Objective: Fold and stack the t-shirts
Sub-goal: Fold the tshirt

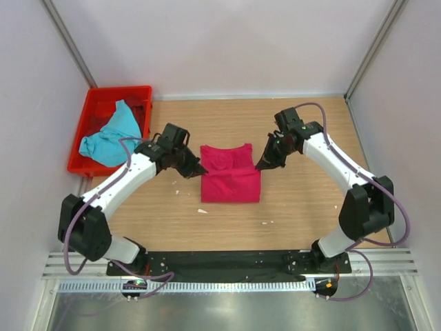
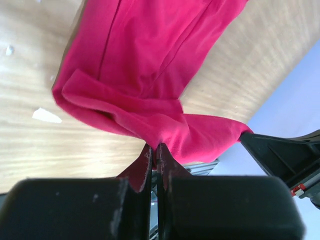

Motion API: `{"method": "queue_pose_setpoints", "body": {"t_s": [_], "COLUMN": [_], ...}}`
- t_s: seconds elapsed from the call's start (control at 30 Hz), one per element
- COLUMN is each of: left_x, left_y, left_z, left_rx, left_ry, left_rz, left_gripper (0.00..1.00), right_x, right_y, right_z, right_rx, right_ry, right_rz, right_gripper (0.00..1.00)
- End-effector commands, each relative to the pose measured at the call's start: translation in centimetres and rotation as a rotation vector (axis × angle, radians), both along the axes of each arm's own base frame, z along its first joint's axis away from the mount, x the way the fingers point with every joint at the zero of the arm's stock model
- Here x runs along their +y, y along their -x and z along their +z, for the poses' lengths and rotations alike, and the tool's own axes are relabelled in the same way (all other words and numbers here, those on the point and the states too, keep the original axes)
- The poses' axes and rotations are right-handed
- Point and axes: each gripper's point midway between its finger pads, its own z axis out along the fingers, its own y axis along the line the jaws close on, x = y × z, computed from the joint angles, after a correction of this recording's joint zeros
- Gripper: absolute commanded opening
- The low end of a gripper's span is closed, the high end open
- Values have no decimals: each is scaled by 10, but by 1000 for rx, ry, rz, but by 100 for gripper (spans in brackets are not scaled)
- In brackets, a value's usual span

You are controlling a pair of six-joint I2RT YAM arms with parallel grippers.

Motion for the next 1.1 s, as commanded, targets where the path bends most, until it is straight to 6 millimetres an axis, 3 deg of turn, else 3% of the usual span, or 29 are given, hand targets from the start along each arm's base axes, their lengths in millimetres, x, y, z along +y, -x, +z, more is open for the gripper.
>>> {"method": "queue_pose_setpoints", "body": {"t_s": [0.0,0.1,0.13,0.2,0.23,0.27,0.33,0.37,0.4,0.47,0.5,0.6,0.63,0.7,0.73,0.77,0.8,0.83,0.87,0.9,0.93,0.97,1.03,1.07], "left_x": [-5,-4,-4,-7,-7,-9,-12,-13,-13,-12,-11,3,8,11,22,32,35,35,36,38,37,37,37,37], "left_y": [-28,-53,-65,-79,-92,-101,-119,-124,-130,-149,-159,-193,-209,-226,-234,-242,-245,-249,-254,-258,-261,-261,-253,-248], "left_z": [14,13,19,6,12,-1,3,-4,-18,-21,-37,-44,-50,-51,-51,-49,-47,-43,-32,-25,-16,-14,-11,1], "left_rx": [-46,-51,-72,-44,-65,-38,-57,-50,-29,-39,-27,-83,-81,-103,-82,-113,-112,-128,-168,-190,-211,-218,-208,-237], "left_ry": [48,54,62,69,86,85,104,102,91,106,92,38,53,52,29,1,27,54,60,57,66,67,51,39], "left_rz": [-60,-68,-63,-79,-76,-79,-92,-94,-99,-92,-87,-76,-48,-50,-44,-37,-28,-24,-23,-19,-23,-38,-67,-79], "left_gripper": [0,0,0,0,0,0,0,0,0,2,5,4,4,7,8,19,23,24,37,41,45,54,57,61], "right_x": [4,2,3,-1,1,0,1,1,1,-1,-1,0,-6,0,-7,-12,-17,-20,-27,-31,-34,-35,-32,-26], "right_y": [-35,-59,-70,-89,-95,-103,-123,-131,-144,-158,-173,-220,-236,-260,-262,-273,-277,-280,-280,-280,-277,-269,-259,-243], "right_z": [16,20,9,10,7,-5,-7,-22,-20,-31,-39,-53,-56,-58,-58,-49,-43,-34,-31,-30,-16,-23,-22,-24], "right_rx": [-56,-70,-58,-72,-65,-42,-72,-49,-71,-56,-68,-144,-174,-180,-152,-180,-203,-225,-229,-235,-262,-240,-247,-231], "right_ry": [-46,-80,-73,-80,-95,-93,-96,-91,-111,-110,-111,-155,-150,-224,-226,-212,-198,-201,-205,-188,-174,-158,-145,-129], "right_rz": [25,21,17,12,17,13,21,17,17,18,20,9,-6,28,14,14,11,9,-1,-12,-11,-1,18,35], "right_gripper": [1,1,1,1,1,1,1,1,1,2,2,8,18,21,32,46,50,50,52,57,57,58,59,59]}}
